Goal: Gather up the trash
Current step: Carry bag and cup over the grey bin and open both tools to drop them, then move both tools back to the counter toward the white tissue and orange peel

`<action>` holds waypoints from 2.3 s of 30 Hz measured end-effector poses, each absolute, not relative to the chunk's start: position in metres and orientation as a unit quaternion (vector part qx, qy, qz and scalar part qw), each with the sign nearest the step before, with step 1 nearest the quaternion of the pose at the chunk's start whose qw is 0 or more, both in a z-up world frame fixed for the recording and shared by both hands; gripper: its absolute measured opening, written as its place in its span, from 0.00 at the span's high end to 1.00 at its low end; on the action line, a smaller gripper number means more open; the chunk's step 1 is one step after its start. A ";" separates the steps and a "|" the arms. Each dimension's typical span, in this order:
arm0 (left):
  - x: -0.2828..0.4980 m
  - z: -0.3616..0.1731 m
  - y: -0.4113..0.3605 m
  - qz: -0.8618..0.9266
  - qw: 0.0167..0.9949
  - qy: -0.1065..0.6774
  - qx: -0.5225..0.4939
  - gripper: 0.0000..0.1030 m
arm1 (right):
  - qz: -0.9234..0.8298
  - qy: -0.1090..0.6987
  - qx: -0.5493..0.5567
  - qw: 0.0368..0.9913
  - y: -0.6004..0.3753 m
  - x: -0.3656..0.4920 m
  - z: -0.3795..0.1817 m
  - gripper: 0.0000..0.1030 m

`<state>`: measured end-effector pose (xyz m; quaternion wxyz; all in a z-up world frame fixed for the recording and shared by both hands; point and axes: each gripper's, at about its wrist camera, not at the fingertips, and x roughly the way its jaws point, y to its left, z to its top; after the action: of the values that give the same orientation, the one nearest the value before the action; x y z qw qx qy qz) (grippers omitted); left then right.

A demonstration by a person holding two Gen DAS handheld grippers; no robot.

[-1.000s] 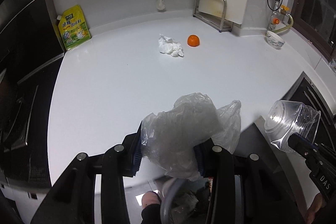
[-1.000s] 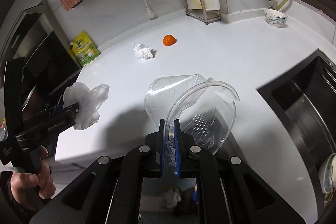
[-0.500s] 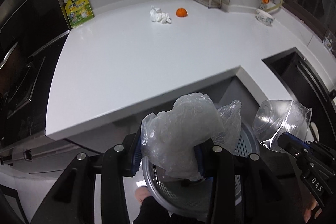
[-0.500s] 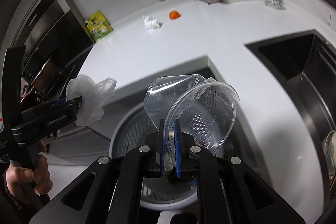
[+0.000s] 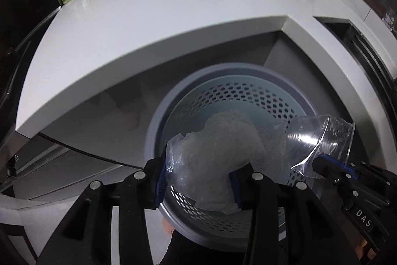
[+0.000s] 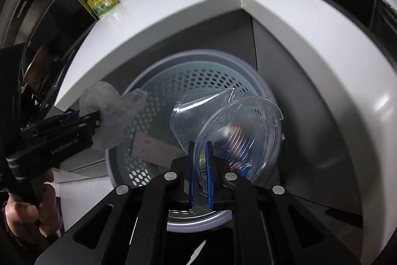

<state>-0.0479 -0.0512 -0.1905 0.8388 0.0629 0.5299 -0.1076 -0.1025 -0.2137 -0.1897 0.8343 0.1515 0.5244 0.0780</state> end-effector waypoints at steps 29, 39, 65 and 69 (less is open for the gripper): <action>-0.051 -0.195 -0.032 -0.073 0.840 0.535 0.055 0.25 | 0.084 0.523 0.168 0.831 -0.219 -0.091 -0.195 0.46; -0.059 -0.163 -0.033 -0.077 0.845 0.526 0.047 0.24 | 0.090 0.522 0.168 0.831 -0.218 -0.100 -0.170 0.46; -0.019 -0.008 -0.022 -0.027 0.921 0.389 0.008 0.07 | 0.096 0.391 0.124 0.907 -0.239 -0.056 -0.034 0.37; 0.005 0.000 -0.020 -0.035 0.924 0.380 0.009 0.06 | 0.082 0.368 0.117 0.919 -0.234 -0.031 -0.023 0.35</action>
<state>0.0048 -0.0202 0.0004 0.9244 0.0094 0.3798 -0.0345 -0.0313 -0.2341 -0.0230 0.9188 0.1169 0.3678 0.0825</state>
